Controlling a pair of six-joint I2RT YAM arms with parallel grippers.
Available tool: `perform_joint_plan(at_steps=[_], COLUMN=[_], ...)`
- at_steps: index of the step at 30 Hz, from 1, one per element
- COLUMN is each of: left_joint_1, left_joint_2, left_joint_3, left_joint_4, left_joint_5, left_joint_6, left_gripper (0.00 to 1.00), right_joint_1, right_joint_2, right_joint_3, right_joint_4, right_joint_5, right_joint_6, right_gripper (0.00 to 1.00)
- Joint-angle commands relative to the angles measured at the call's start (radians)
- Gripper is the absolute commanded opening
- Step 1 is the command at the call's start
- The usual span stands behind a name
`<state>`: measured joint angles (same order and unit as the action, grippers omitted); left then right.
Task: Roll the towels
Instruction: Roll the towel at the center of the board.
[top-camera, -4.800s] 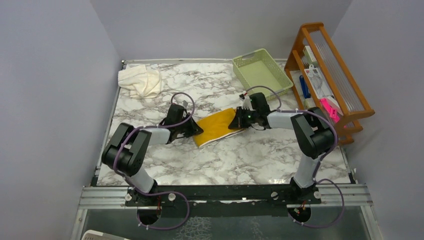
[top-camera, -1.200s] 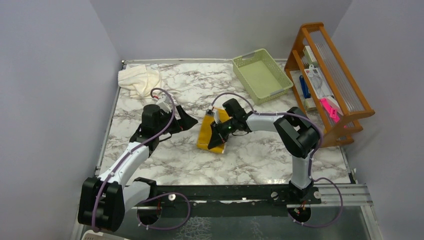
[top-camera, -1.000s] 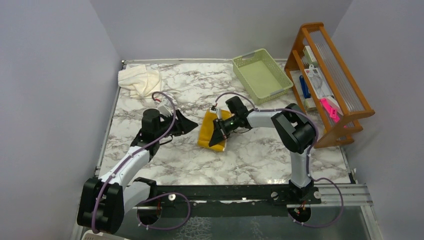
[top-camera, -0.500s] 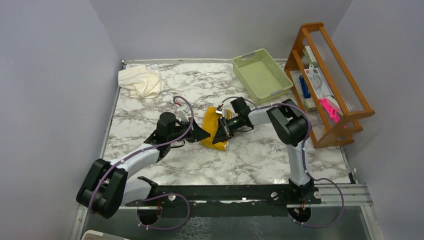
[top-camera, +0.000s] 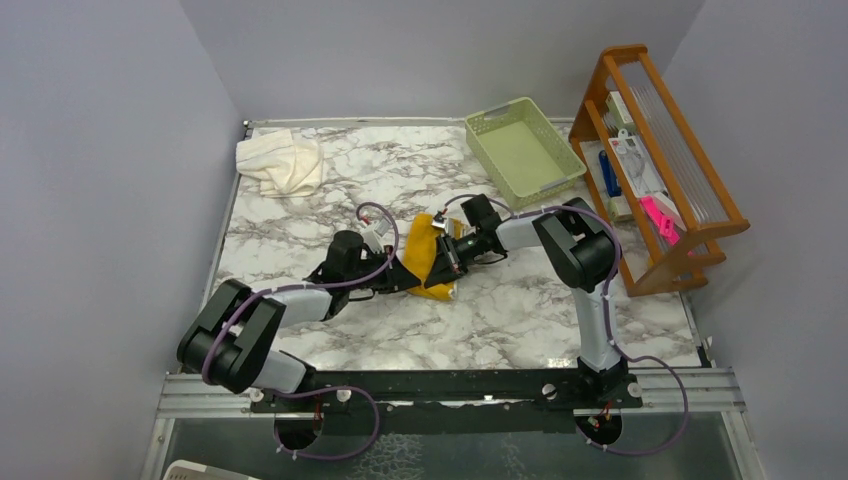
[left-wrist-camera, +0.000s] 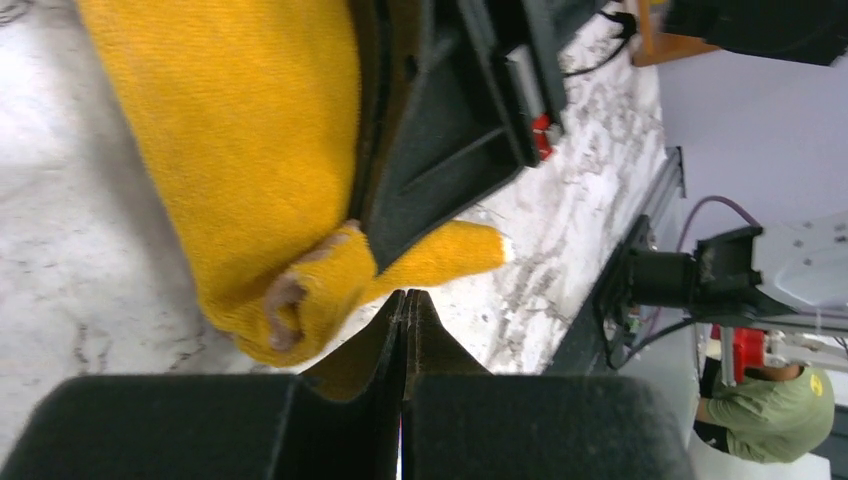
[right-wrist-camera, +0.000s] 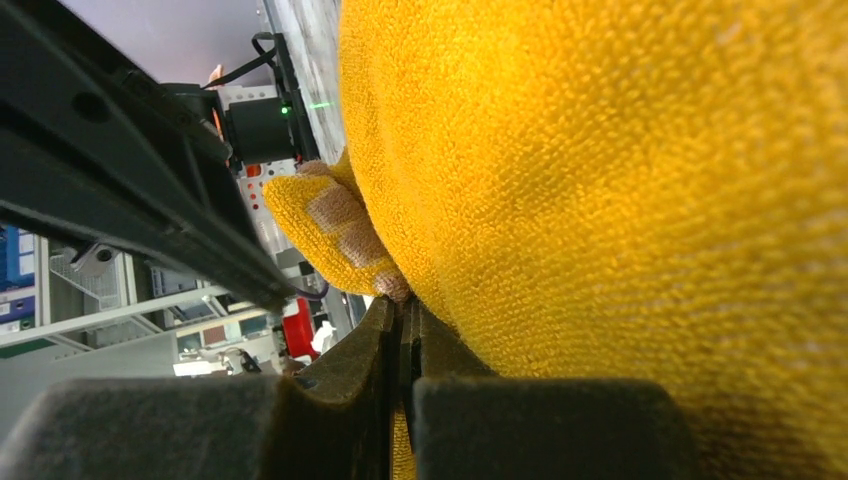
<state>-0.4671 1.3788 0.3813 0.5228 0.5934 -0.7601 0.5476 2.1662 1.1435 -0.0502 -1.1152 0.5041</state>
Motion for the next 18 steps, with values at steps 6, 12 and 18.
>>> perform_joint_plan(at_steps=[6, 12, 18], left_joint_1=[-0.005, -0.003, -0.005], left_joint_2=[0.171, 0.179, 0.235], left_joint_3=[0.014, -0.002, 0.009], left_joint_4=[0.076, 0.077, 0.078], left_joint_5=[-0.168, -0.221, -0.205], left_joint_6=[0.038, 0.05, 0.036], left_gripper=[0.0, 0.0, 0.0], right_joint_1=[-0.003, -0.002, 0.014], right_joint_2=[-0.02, -0.146, -0.527], right_joint_3=[0.023, 0.033, -0.109], right_joint_4=[-0.077, -0.134, -0.027], right_joint_5=[0.144, 0.255, 0.632], right_joint_6=[-0.089, -0.187, -0.359], right_gripper=[0.14, 0.24, 0.9])
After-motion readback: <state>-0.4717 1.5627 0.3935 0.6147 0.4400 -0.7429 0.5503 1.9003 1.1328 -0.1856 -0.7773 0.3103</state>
